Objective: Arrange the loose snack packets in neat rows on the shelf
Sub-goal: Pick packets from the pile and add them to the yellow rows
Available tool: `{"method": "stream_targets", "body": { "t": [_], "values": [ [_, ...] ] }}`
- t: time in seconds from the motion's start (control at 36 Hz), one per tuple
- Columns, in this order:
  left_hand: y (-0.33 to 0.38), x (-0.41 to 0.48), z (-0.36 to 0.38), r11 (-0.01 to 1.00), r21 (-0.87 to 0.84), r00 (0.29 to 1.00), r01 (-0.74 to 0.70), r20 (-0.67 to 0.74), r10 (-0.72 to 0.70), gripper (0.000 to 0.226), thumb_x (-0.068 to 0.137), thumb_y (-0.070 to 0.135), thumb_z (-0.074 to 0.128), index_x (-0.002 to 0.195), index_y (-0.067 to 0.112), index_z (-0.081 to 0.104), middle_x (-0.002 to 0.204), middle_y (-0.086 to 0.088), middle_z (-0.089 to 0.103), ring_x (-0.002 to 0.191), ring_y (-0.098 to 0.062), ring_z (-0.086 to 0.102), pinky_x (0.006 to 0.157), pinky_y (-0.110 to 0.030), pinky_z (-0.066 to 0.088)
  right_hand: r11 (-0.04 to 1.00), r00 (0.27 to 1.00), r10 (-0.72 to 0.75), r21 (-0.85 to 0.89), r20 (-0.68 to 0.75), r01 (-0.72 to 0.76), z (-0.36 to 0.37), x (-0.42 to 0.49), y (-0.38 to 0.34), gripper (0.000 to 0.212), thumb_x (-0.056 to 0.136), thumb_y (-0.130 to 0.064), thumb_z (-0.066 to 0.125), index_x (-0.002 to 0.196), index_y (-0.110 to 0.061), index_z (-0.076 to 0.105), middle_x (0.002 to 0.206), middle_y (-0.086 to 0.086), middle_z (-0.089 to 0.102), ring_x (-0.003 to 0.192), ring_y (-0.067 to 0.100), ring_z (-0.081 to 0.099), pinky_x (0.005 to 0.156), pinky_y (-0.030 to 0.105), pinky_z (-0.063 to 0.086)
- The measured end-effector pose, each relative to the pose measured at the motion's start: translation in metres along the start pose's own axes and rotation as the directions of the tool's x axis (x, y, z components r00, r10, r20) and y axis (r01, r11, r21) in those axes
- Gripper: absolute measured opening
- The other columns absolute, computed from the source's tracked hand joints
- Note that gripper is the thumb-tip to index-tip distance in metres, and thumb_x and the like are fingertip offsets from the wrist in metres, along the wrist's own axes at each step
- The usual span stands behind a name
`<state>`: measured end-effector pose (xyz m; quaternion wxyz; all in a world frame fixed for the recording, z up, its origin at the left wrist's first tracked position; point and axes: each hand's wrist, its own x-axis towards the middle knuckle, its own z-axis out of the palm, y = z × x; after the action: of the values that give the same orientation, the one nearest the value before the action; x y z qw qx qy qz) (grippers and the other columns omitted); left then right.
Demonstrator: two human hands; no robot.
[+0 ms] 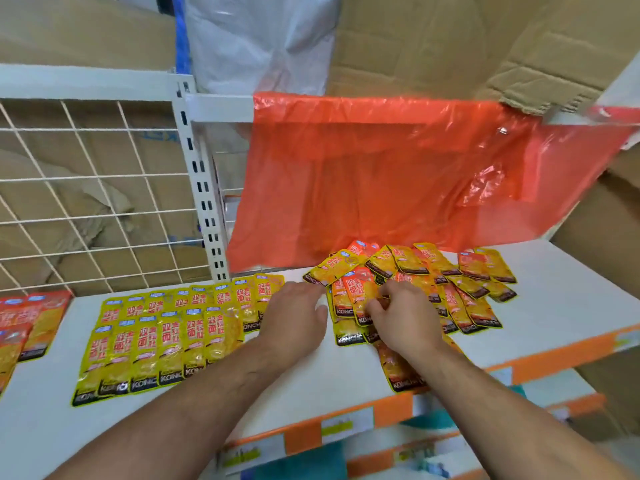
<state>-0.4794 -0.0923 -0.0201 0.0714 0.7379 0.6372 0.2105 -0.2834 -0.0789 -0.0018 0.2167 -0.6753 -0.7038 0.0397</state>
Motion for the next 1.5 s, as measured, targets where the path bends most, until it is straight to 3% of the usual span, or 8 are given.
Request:
{"method": "stream_targets", "body": {
  "t": [0.11,0.44,0.58,0.72,0.97,1.31,1.39,1.5],
  "values": [
    [0.019,0.030,0.014,0.995,-0.020,0.994,0.103,-0.047,-0.104,0.025,0.082,0.027,0.041,0.091,0.020,0.062,0.091,0.000,0.066,0.092,-0.028,0.058,0.073,-0.041,0.048,0.999,0.999,-0.041,0.034,-0.001,0.041,-0.008,0.031,0.032,0.027,0.088,-0.038,0.060,0.103,-0.018,0.070,0.104,0.005,0.069,0.104,0.028,0.061,0.077,0.036,0.050],
    [0.056,0.079,0.042,0.963,0.159,0.975,0.217,-0.073,-0.208,0.035,0.079,0.041,0.041,0.080,0.015,0.064,0.083,-0.006,0.068,0.086,-0.033,0.063,0.072,-0.038,0.050,0.953,0.947,-0.224,-0.152,0.232,0.263,-0.005,0.094,0.093,0.050,0.091,-0.061,0.047,0.117,-0.021,0.064,0.117,0.004,0.066,0.116,0.028,0.054,0.095,0.038,0.042],
    [0.079,0.088,0.041,0.977,0.111,0.979,0.182,-0.116,-0.170,0.042,0.076,0.036,0.038,0.084,0.018,0.075,0.084,-0.005,0.072,0.086,-0.029,0.066,0.074,-0.037,0.053,0.943,0.924,-0.324,-0.014,0.202,0.334,0.007,0.102,0.096,0.036,0.096,-0.051,0.047,0.094,-0.022,0.068,0.095,-0.001,0.070,0.101,0.027,0.059,0.089,0.038,0.041],
    [0.089,0.094,0.042,0.942,0.074,0.944,0.327,-0.079,-0.321,0.031,0.082,0.037,0.053,0.104,0.021,0.067,0.097,-0.007,0.061,0.099,-0.031,0.058,0.082,-0.039,0.051,0.977,0.977,-0.205,0.073,0.064,0.200,0.003,0.116,0.107,0.024,0.094,-0.037,0.055,0.092,-0.015,0.064,0.092,0.007,0.066,0.095,0.032,0.059,0.076,0.038,0.045],
    [0.094,0.108,0.054,0.885,0.125,0.892,0.449,-0.013,-0.451,0.059,0.077,0.047,0.073,0.121,0.013,0.054,0.115,-0.011,0.056,0.109,-0.032,0.055,0.086,-0.039,0.049,0.997,0.971,0.052,0.039,0.234,-0.063,0.004,0.137,0.118,0.080,0.076,-0.063,0.070,0.128,-0.008,0.046,0.115,0.008,0.065,0.110,0.033,0.059,0.088,0.042,0.048],
    [0.094,0.110,0.050,0.729,-0.317,0.761,0.607,-0.034,-0.648,0.010,0.080,0.009,0.064,0.081,0.018,0.061,0.078,0.000,0.066,0.077,-0.028,0.065,0.064,-0.031,0.055,0.945,0.977,0.043,0.309,0.211,-0.109,0.002,0.144,0.117,0.006,0.083,-0.012,0.062,0.085,-0.013,0.057,0.076,0.004,0.060,0.074,0.030,0.056,0.055,0.032,0.034],
    [0.091,0.107,0.047,0.654,-0.447,0.728,0.610,-0.009,-0.685,0.017,0.078,0.006,0.066,0.072,0.018,0.055,0.067,0.003,0.060,0.066,-0.024,0.060,0.056,-0.029,0.047,0.827,0.958,0.063,0.523,0.278,-0.207,0.001,0.142,0.114,0.029,0.083,-0.014,0.068,0.063,-0.010,0.048,0.056,0.005,0.045,0.058,0.024,0.043,0.052,0.032,0.027],
    [0.089,0.099,0.041,0.546,-0.590,0.679,0.595,0.004,-0.734,0.027,0.077,0.003,0.071,0.067,0.019,0.052,0.062,0.005,0.055,0.054,-0.015,0.050,0.049,-0.021,0.038,0.692,0.919,0.001,0.664,0.393,-0.285,-0.002,0.134,0.103,0.028,0.082,-0.022,0.072,0.074,-0.001,0.056,0.068,0.025,0.050,0.058,0.018,0.043,0.058,0.031,0.032]
  ]
}}
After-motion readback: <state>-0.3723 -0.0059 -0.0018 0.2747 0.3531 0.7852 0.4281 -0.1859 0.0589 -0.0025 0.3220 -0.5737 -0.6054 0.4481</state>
